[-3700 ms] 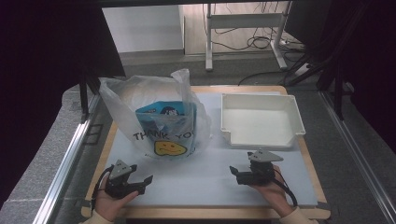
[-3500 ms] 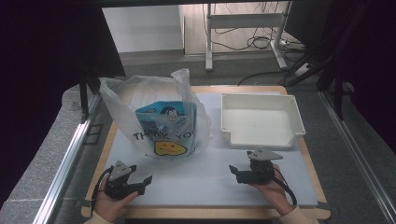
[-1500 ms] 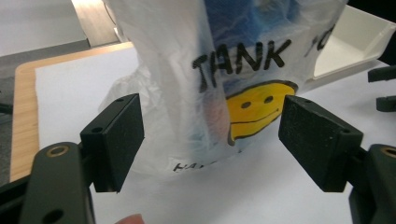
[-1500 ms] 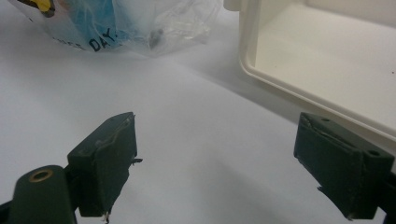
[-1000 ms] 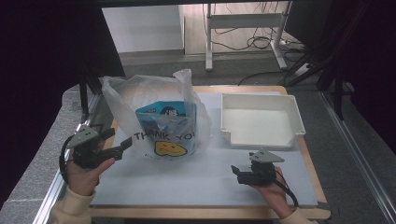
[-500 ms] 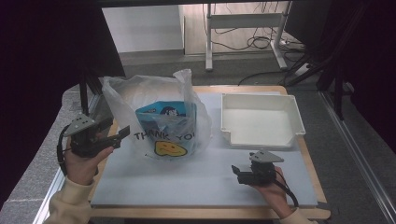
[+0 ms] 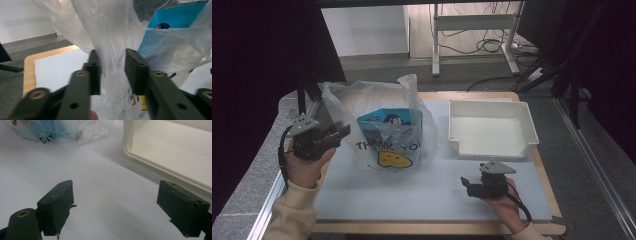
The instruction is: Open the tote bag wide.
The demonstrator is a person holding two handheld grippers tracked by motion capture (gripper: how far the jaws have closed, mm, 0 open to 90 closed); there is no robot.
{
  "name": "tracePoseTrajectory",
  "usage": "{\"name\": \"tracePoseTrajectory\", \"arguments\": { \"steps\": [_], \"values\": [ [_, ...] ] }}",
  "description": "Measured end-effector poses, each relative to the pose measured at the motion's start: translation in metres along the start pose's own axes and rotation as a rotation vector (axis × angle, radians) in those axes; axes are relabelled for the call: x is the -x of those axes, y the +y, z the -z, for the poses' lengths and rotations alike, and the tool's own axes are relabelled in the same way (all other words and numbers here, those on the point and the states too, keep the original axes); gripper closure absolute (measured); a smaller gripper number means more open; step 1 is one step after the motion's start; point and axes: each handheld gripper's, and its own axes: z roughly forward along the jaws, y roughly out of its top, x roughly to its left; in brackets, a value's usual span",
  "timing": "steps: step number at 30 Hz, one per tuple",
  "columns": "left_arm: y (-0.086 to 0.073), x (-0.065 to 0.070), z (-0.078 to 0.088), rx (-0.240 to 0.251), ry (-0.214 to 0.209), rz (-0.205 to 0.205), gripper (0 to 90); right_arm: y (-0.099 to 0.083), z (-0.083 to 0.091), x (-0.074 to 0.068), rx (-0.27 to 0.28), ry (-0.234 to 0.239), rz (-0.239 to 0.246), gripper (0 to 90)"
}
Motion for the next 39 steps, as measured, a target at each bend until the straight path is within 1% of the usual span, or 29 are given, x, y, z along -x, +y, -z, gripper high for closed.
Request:
{"name": "tracePoseTrajectory", "arguments": {
  "steps": [1, 4, 7, 10, 12, 14, 17, 18, 20, 21, 22, 23, 24, 25, 27, 28, 29, 30, 31, 32, 33, 34, 37, 38, 39],
  "values": [
    [0.000, 0.001, -0.001, -0.001, -0.004, -0.005, 71.5, 0.000, 0.000, 0.000, 0.000, 0.000, 0.000, 14.1],
    [0.000, 0.003, -0.002, 0.001, -0.017, -0.015, 82.8, 0.000, 0.000, 0.001, -0.004, -0.003, 0.000, 14.1],
    [-0.001, 0.006, -0.001, 0.010, -0.027, -0.023, 87.9, 0.000, 0.000, 0.001, -0.004, -0.006, 0.002, 14.3],
    [-0.001, 0.007, 0.001, 0.020, -0.033, -0.022, 88.6, 0.000, 0.000, 0.001, -0.005, -0.004, 0.002, 14.4],
    [-0.001, 0.006, 0.002, 0.033, -0.042, -0.012, 88.6, 0.000, 0.001, 0.001, 0.002, -0.003, 0.009, 14.8],
    [-0.001, 0.006, 0.003, 0.044, -0.051, -0.006, 88.8, 0.001, 0.002, 0.002, 0.005, -0.004, 0.004, 15.5],
    [-0.001, 0.005, 0.003, 0.047, -0.055, -0.010, 88.8, 0.002, 0.002, 0.001, 0.011, -0.002, 0.007, 16.6],
    [-0.001, 0.003, 0.003, 0.049, -0.061, -0.010, 88.8, 0.004, 0.002, -0.001, 0.019, -0.009, 0.021, 18.1],
    [-0.001, 0.002, 0.003, 0.051, -0.066, -0.008, 88.8, 0.006, 0.002, -0.004, 0.022, -0.008, 0.039, 19.6],
    [-0.001, 0.001, 0.003, 0.051, -0.069, -0.009, 88.8, 0.006, 0.002, -0.004, 0.022, -0.008, 0.039, 19.6],
    [-0.001, 0.000, 0.005, 0.060, -0.076, -0.003, 88.9, 0.011, 0.003, -0.008, 0.030, 0.004, 0.049, 20.9],
    [-0.001, 0.000, 0.005, 0.060, -0.076, -0.003, 88.9, 0.011, 0.003, -0.008, 0.030, 0.004, 0.049, 20.9],
    [-0.001, -0.001, 0.008, 0.069, -0.083, 0.000, 88.9, 0.018, 0.004, -0.012, 0.049, 0.011, 0.070, 21.7],
    [-0.001, -0.001, 0.008, 0.069, -0.083, 0.000, 88.9, 0.018, 0.004, -0.012, 0.049, 0.011, 0.070, 21.7],
    [0.000, -0.002, 0.011, 0.079, -0.089, 0.003, 89.0, 0.032, 0.005, -0.019, 0.059, 0.023, 0.090, 22.0],
    [0.000, -0.002, 0.011, 0.079, -0.089, 0.003, 89.0, 0.032, 0.005, -0.019, 0.059, 0.023, 0.090, 22.0],
    [0.000, -0.003, 0.012, 0.083, -0.092, 0.007, 89.0, 0.043, 0.007, -0.024, 0.069, 0.025, 0.108, 22.1],
    [0.000, -0.003, 0.012, 0.083, -0.092, 0.007, 89.0, 0.043, 0.007, -0.024, 0.069, 0.025, 0.108, 22.1],
    [0.000, -0.003, 0.012, 0.084, -0.094, 0.008, 89.0, 0.049, 0.008, -0.025, 0.075, 0.027, 0.124, 22.2],
    [0.000, -0.004, 0.013, 0.083, -0.097, 0.009, 89.1, 0.063, 0.010, -0.029, 0.096, 0.032, 0.130, 22.6],
    [0.000, -0.004, 0.013, 0.086, -0.099, 0.013, 89.1, 0.070, 0.011, -0.030, 0.110, 0.039, 0.128, 23.1],
    [0.000, -0.004, 0.013, 0.086, -0.099, 0.013, 89.1, 0.070, 0.011, -0.030, 0.110, 0.039, 0.128, 23.1],
    [-0.001, -0.005, 0.013, 0.087, -0.104, 0.015, 89.1, 0.090, 0.013, -0.033, 0.150, 0.061, 0.130, 24.2],
    [-0.001, -0.005, 0.013, 0.087, -0.106, 0.015, 89.1, 0.099, 0.013, -0.034, 0.167, 0.075, 0.128, 24.7],
    [-0.001, -0.005, 0.013, 0.088, -0.107, 0.014, 89.1, 0.103, 0.012, -0.035, 0.173, 0.082, 0.128, 24.9]
  ]
}}
